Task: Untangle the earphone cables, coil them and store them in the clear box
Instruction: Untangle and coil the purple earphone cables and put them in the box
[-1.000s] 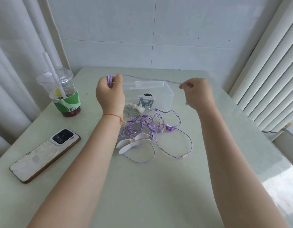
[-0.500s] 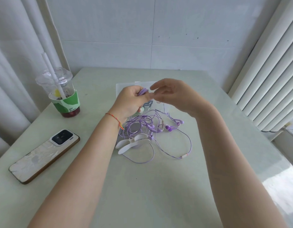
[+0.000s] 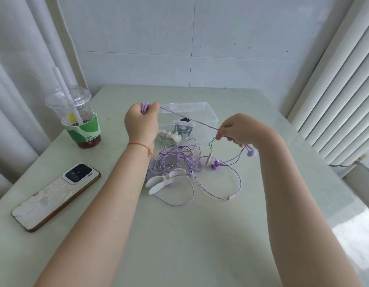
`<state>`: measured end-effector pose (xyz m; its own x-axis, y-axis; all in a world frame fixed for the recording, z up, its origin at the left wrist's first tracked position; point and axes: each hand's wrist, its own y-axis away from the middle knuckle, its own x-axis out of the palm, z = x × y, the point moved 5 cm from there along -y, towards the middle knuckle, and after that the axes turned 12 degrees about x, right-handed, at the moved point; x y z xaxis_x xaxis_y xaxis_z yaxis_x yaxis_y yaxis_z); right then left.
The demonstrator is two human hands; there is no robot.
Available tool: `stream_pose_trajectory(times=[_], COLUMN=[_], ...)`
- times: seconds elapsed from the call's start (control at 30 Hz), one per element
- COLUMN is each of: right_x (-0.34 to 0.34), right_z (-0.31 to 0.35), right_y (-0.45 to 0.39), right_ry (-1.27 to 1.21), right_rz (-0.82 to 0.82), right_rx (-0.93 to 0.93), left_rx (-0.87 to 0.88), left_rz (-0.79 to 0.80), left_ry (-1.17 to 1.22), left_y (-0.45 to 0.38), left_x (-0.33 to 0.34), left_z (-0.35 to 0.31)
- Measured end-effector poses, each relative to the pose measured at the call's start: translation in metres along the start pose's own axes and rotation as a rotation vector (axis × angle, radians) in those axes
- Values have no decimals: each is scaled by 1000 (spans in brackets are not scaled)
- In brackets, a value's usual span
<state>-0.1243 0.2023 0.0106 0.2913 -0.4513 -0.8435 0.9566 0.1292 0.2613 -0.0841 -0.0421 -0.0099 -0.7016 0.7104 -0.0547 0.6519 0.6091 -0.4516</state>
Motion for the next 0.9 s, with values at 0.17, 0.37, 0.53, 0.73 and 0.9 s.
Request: stream_pose_trajectory(times=[0.17, 0.37, 0.53, 0.73, 0.9], right_x=[5, -12, 9, -4, -17], right_z=[-11, 21, 45, 19, 18], right_y=[-8, 10, 25, -1, -1], right_ry=[244, -184, -255, -371, -699], right_rz=[77, -117, 63, -163, -295], right_rx=[75, -248, -352, -211, -223], left_rx=[-47, -33, 29, -46, -90], left_rz=[169, 553, 491, -231, 135], left_ry=[-10, 67, 216, 222, 180], left_y=[3, 22, 26, -7, -2], left_x=[10, 33, 36, -19, 6], left_z=[5, -10, -23, -1, 1])
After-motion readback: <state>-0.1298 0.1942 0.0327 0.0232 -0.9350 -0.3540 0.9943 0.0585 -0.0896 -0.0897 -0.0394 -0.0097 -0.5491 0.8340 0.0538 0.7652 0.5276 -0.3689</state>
